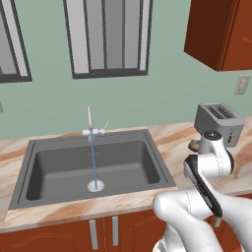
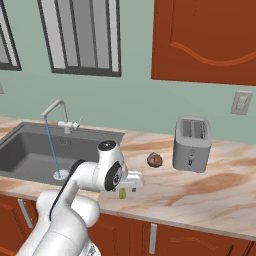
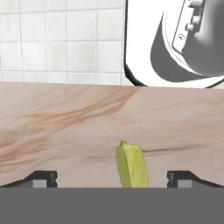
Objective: Turn on the sink faucet. Then move the lemon wedge from the counter to the sink. Turn off the sink. Move the vegetable from the sink to the pot next to the stove. Finally move the pot to the front left burner.
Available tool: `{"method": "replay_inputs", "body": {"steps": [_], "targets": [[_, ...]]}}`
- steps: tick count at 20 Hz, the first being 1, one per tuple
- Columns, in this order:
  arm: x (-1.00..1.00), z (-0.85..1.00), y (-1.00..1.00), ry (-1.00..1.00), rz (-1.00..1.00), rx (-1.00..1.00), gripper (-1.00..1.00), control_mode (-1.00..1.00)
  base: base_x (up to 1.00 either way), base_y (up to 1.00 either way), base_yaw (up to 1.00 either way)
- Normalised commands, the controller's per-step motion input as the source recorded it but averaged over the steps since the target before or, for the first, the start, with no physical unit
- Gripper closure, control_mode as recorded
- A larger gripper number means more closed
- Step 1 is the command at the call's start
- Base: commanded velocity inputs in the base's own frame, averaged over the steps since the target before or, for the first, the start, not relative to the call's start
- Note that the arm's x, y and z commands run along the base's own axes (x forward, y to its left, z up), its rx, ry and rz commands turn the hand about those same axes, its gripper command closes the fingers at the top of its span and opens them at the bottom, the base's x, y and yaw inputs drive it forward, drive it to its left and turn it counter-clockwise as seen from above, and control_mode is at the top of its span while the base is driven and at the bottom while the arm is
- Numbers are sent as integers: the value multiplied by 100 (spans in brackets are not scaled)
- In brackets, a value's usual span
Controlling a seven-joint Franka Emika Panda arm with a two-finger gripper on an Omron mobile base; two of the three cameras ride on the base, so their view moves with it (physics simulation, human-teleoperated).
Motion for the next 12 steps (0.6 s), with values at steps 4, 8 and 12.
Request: {"method": "replay_inputs", "body": {"steps": [4,8,12], "targets": [[13,-26,0,0,-3,1,-100,-100,0,0,0],[4,-29,0,0,-3,0,-100,-100,0,0,0],[0,-29,3,0,-1,0,-100,-100,0,0,0]]}}
